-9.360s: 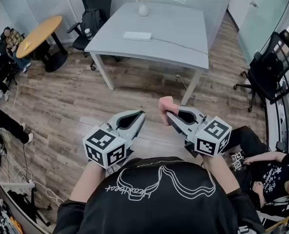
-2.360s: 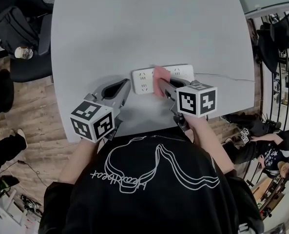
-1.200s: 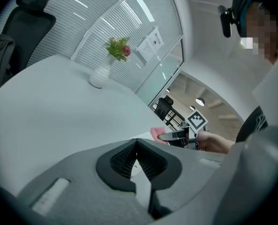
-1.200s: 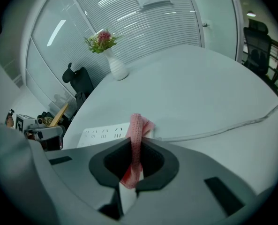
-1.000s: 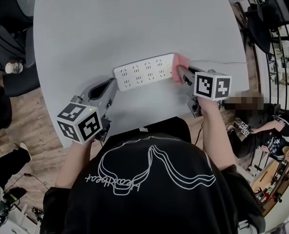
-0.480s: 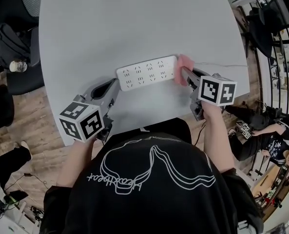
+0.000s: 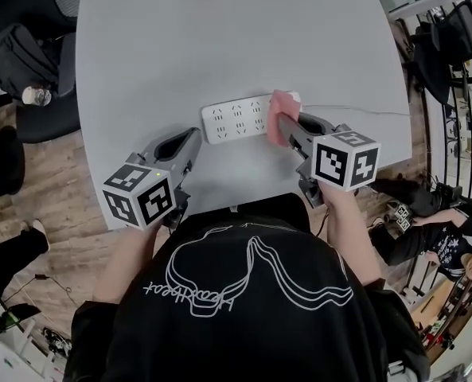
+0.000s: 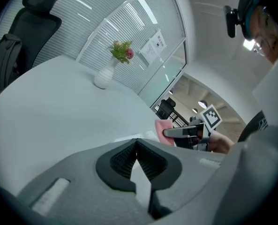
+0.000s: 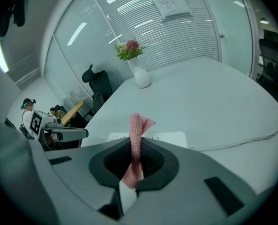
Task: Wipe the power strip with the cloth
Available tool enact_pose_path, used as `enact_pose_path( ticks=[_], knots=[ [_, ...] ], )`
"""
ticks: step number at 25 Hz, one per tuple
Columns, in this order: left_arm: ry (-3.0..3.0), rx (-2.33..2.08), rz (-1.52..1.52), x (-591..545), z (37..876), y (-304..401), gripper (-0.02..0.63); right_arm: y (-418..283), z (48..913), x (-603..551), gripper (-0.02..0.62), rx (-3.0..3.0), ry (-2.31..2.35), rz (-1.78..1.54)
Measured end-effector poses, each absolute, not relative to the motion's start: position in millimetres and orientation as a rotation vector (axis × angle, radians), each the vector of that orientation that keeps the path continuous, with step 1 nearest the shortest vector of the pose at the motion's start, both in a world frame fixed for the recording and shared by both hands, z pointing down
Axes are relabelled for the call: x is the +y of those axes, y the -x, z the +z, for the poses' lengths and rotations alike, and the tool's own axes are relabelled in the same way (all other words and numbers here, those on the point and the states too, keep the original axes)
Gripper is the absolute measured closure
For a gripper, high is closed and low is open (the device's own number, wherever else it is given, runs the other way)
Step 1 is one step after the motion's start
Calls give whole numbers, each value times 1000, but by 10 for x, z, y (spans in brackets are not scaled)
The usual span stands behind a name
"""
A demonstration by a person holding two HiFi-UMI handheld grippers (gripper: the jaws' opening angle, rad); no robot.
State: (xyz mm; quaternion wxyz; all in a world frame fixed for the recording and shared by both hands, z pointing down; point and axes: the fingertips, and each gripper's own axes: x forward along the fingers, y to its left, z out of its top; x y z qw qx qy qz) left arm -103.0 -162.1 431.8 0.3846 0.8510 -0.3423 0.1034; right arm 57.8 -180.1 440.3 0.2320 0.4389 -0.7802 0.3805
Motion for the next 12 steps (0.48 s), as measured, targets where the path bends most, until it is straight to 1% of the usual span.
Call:
enact_pose_path(
  ticks=[12],
  knots=[
    [-2118, -915, 294, -1525, 4437, 1322, 594, 337, 4595, -1684, 561, -2209, -964, 998]
  ],
)
